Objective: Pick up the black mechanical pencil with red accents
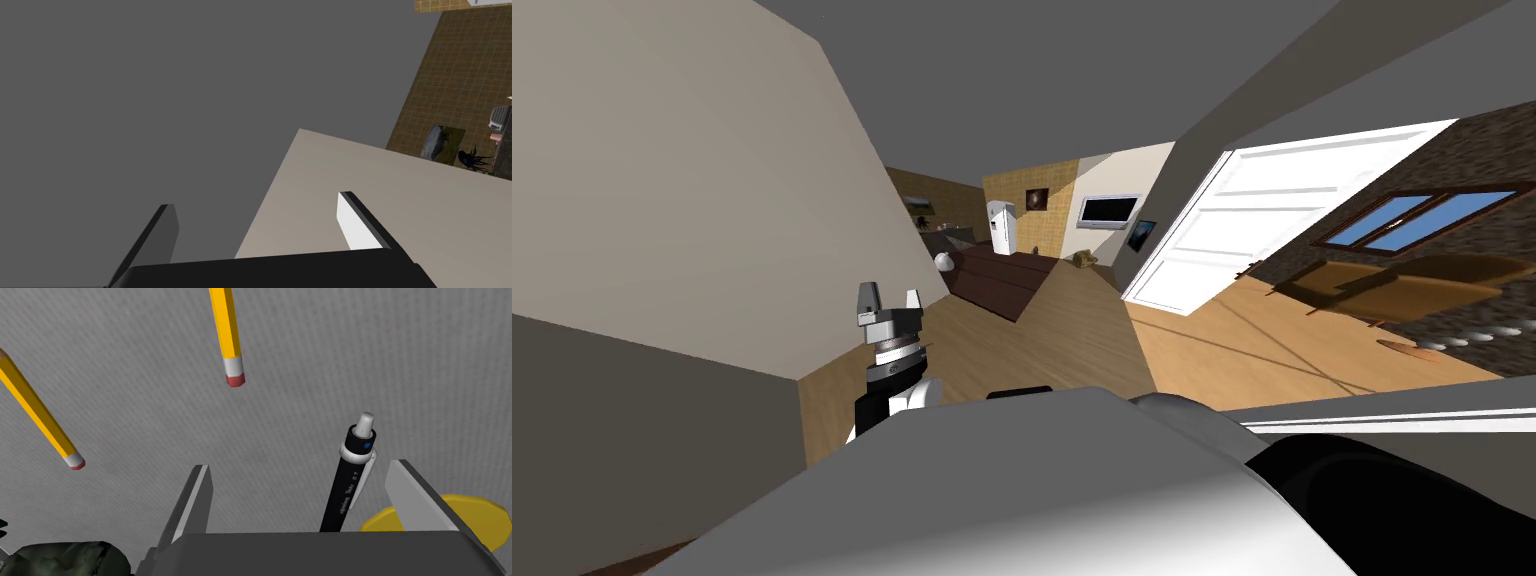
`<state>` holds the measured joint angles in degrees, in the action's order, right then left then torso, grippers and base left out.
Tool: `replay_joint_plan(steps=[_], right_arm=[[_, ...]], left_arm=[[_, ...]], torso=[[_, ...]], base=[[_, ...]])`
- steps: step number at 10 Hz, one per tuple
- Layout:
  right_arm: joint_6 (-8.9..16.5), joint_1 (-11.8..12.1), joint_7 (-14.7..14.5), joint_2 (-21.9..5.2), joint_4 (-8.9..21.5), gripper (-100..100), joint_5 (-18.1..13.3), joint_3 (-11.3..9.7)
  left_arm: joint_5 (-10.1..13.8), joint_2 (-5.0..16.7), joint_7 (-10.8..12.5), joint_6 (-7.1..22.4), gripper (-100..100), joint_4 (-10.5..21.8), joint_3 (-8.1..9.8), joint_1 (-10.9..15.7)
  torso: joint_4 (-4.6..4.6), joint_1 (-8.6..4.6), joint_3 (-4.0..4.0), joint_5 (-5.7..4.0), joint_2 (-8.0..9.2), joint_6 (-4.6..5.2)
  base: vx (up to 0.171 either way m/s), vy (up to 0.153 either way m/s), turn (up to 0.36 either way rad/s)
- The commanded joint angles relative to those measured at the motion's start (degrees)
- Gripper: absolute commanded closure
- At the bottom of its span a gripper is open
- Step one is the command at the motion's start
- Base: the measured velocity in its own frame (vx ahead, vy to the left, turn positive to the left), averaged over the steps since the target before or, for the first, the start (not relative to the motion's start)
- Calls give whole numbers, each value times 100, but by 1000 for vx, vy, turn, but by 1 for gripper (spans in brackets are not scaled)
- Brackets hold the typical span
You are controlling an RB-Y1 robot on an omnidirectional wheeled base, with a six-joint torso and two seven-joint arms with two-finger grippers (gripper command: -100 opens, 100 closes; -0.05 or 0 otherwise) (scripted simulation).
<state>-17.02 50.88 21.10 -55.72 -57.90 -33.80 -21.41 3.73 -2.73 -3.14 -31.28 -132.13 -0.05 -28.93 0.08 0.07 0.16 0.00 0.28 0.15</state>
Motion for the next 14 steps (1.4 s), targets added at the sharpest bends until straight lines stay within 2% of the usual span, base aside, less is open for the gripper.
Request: replay_joint_plan(steps=[1, 3, 4, 5, 7, 8, 9, 10, 11, 12, 13, 14], right_arm=[[286, 101, 286, -45, -286, -100, -48, -54], [363, 101, 520, -45, -403, -100, -48, -54], [599, 261, 711, -45, -629, -100, -160, -126], [728, 261, 841, -45, -783, -100, -160, -126], [778, 261, 1034, -45, -827, -100, -160, -126], [1045, 422, 1270, -46, -1099, -100, -272, -198], [1194, 422, 1442, -46, -1252, -100, -272, -198], [1194, 422, 1547, -46, -1252, -100, -272, -198], [1472, 582, 1754, -46, -1523, -100, -384, -271], [1609, 582, 1912, -46, -1677, -100, -384, -271], [1609, 582, 2061, -46, -1677, -100, -384, -271], [1868, 742, 2235, -46, -1936, -100, -496, -343]], left_arm=[[0, 0, 0, 0, 0, 0, 0, 0], [0, 0, 0, 0, 0, 0, 1, -3], [0, 0, 0, 0, 0, 0, 1, -3], [0, 0, 0, 0, 0, 0, 0, -1], [0, 0, 0, 0, 0, 0, 2, -3], [0, 0, 0, 0, 0, 0, 2, -3], [0, 0, 0, 0, 0, 0, 1, -1], [0, 0, 0, 0, 0, 0, 1, -2], [0, 0, 0, 0, 0, 0, 2, -3], [0, 0, 0, 0, 0, 0, 0, -1], [0, 0, 0, 0, 0, 0, 1, -2], [0, 1, 0, 0, 0, 0, 2, -3]], torso=[[0, 0, 0, 0, 0, 0], [-2, -8, -8, -7, -17, 11], [-6, -11, -19, -11, -37, 10], [-2, -8, -8, -11, -14, 4], [0, -16, -5, -13, -12, 12], [-5, -21, -13, -17, -26, 16], [0, -15, -4, -25, -9, 8], [4, -8, 0, -27, -7, 8], [3, -20, -3, -28, -12, 14], [5, -5, 3, -26, 0, 4], [5, -9, 3, -26, -3, 11], [4, -25, 1, -30, -6, 15]], base=[[-145, -6, 251], [-27, -2, -14], [-103, 12, 313], [-137, 8, 314], [-49, -6, 11], [-103, 15, 293], [-106, 53, 342], [-71, 7, 46], [-129, 62, 391], [-108, 49, 267], [-86, -1, -14], [-116, 86, 323]])
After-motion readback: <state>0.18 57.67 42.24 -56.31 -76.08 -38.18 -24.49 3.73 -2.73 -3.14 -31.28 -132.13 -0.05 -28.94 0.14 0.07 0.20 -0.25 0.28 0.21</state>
